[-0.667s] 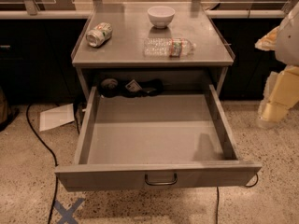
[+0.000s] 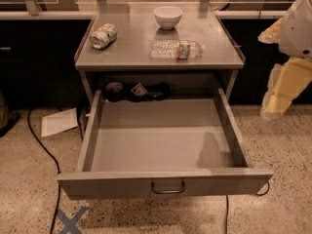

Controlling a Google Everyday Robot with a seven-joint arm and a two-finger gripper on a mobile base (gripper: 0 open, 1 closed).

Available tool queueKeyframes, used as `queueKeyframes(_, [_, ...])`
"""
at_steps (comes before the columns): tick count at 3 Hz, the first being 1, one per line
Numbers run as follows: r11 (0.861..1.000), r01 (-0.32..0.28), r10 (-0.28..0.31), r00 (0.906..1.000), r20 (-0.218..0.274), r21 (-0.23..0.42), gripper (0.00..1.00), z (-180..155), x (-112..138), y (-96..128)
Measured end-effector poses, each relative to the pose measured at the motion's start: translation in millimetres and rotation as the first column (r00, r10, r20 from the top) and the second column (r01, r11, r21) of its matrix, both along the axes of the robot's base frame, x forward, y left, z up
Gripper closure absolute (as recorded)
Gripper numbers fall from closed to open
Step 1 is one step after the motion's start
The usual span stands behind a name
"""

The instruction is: Place water bottle into top drawer

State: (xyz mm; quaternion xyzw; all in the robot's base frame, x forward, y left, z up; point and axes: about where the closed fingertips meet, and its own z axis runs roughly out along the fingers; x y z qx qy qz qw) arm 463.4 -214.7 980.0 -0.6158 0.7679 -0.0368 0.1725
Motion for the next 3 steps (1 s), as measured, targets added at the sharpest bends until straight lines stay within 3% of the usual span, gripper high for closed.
queueKeyframes(1, [0.998, -0.059, 0.059, 0.9979, 0.026, 0.033, 0.00, -5, 53, 14])
queueKeyframes(3, [0.984, -0.137, 0.129, 0.9890, 0.072, 0.116, 0.00, -58, 202, 55])
